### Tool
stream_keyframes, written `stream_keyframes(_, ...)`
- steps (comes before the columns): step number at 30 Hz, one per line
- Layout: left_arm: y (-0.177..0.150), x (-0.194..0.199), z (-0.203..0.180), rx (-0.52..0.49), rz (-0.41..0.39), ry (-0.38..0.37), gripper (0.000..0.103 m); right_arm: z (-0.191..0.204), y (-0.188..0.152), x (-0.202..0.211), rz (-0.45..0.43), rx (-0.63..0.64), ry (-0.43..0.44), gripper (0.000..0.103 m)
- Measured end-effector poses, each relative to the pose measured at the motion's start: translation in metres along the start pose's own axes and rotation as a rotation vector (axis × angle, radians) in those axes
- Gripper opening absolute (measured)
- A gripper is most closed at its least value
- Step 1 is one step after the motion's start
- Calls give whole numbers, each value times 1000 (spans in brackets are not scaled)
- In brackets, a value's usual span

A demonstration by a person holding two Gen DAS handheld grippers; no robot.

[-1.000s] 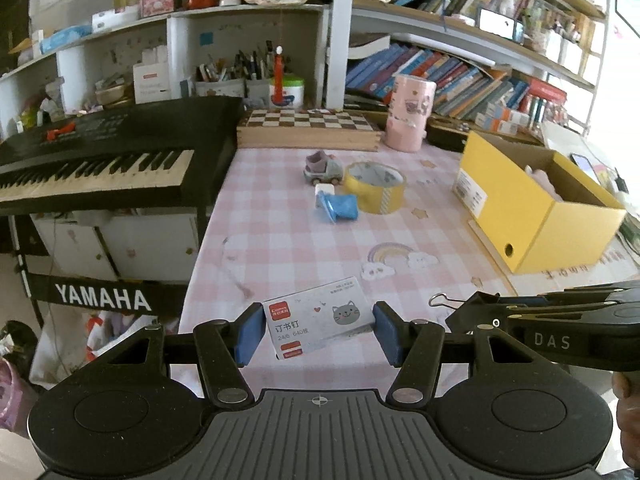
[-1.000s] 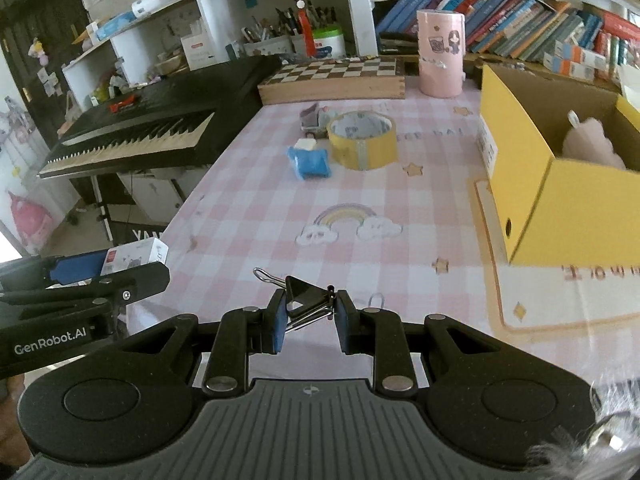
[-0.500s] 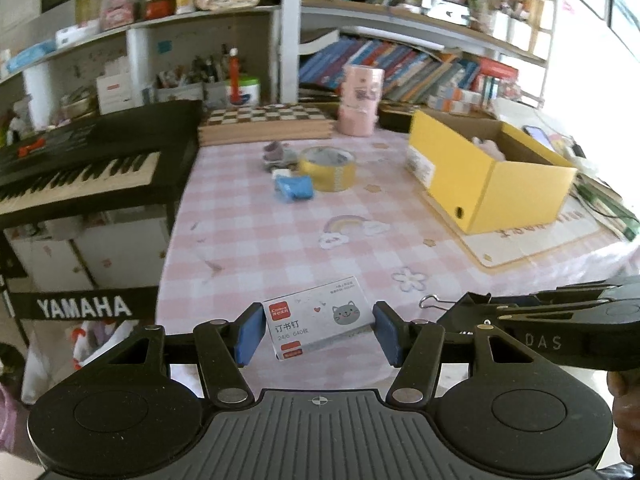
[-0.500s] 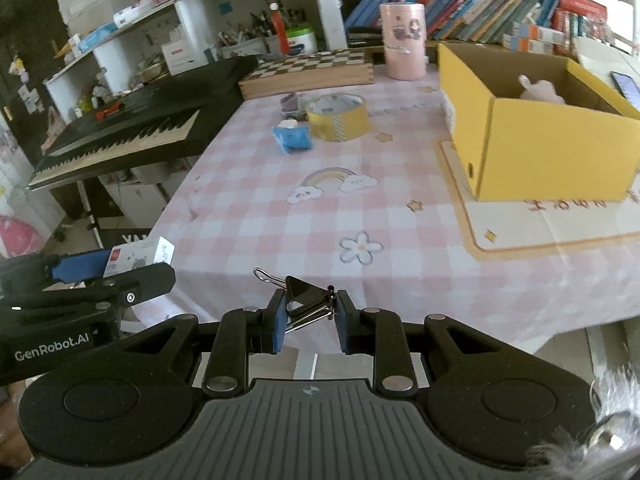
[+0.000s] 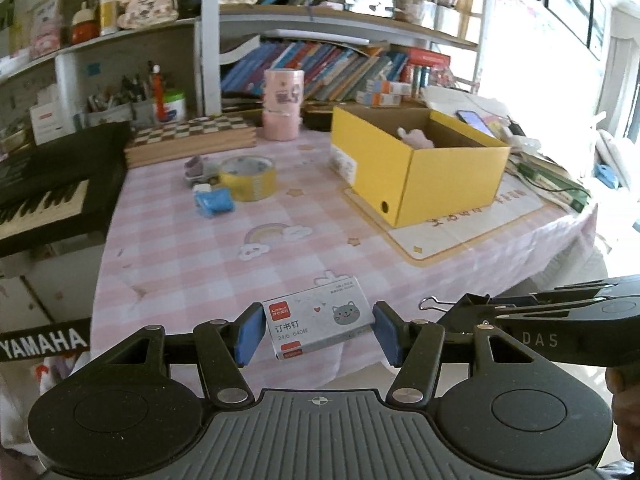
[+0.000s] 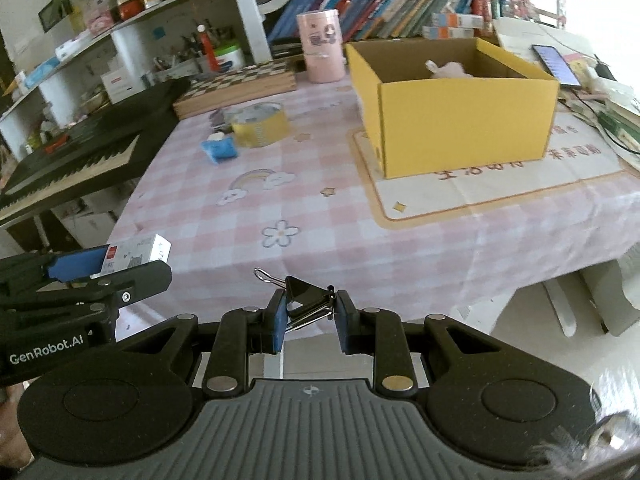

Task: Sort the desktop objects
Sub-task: 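Carry the white box and binder clip over to the yellow box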

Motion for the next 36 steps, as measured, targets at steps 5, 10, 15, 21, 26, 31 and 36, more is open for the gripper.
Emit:
stream_keyframes(5,4,-7,-11,-21,2,-25,58,-13,0,3,-5,-21,-22,23)
stream_keyframes(10,11,-16,-27,-50,4,-56,58,-29,1,7,-9,-47,-45,23)
stream_keyframes(15,19,-25,-41,-79,2,-74,58,-45,5,7,-12,-76,-62,23)
stream_keyframes(21,30,-38,-56,-102,5,-81,58,-62,15,4,-11,-83,-65,23)
stream_keyframes(26,39,-50,-71,-123,9,-92,58,-79,25,0,-5,-92,-70,23)
stream_keyframes(31,49,-65,-88,-143,13,-103,58,-99,36,-4,2,-102,-78,23)
stream_keyframes(36,63,-82,-106,-161,14,-112,58,-123,47,-9,4,-119,-83,23)
Point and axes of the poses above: each gripper's, at about its wrist camera, not at the fingertips, and x roughly against the way its jaws point, z to its left, y to its top, the point moved 3 cm from there along -x, roughly the way its jaws point, and after that the axes turned 5 degrees about -x, right-handed, at the moved point
